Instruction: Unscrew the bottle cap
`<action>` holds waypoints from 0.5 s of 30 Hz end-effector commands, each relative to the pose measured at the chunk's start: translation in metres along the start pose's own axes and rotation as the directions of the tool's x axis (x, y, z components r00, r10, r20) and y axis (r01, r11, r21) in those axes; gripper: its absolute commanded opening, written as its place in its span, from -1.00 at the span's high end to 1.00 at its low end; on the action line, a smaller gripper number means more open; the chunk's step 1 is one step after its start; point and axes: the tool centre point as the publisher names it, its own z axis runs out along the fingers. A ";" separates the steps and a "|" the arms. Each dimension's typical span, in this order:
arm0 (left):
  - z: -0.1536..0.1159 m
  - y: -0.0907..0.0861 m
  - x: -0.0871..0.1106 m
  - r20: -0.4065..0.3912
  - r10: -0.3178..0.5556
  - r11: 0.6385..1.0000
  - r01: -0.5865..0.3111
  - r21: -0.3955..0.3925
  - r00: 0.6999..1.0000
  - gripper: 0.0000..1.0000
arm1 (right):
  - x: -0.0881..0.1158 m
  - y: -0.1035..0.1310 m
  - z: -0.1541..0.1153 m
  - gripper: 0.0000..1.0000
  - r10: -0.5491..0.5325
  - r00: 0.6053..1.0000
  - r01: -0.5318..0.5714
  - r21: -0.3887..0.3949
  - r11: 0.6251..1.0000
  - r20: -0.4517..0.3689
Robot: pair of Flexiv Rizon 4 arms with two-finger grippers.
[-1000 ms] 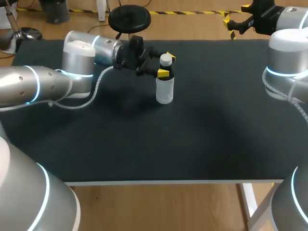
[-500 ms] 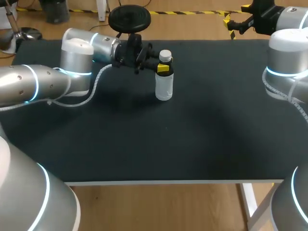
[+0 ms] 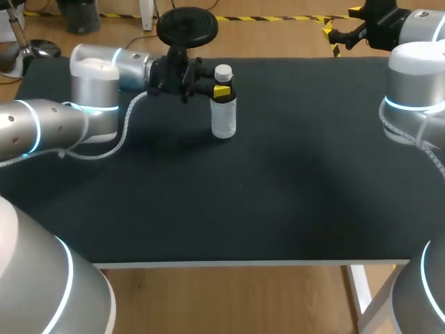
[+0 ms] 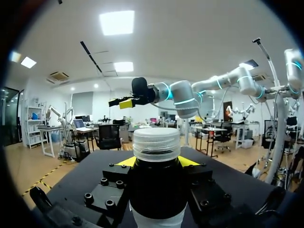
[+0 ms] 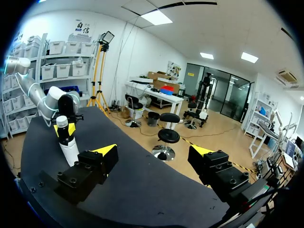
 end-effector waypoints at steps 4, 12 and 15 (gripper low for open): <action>-0.002 0.000 0.004 0.024 -0.005 1.000 0.006 -0.009 1.000 1.00 | 0.000 0.000 0.000 -1.00 0.000 1.000 0.000 0.000 1.000 0.000; -0.003 0.005 0.002 0.029 -0.018 1.000 0.019 -0.012 0.999 1.00 | 0.000 0.000 0.000 -1.00 0.000 1.000 0.000 0.000 1.000 0.000; -0.003 0.005 0.002 0.030 -0.021 1.000 0.022 -0.012 0.999 1.00 | 0.000 0.000 0.000 -1.00 0.000 1.000 0.000 0.000 1.000 0.000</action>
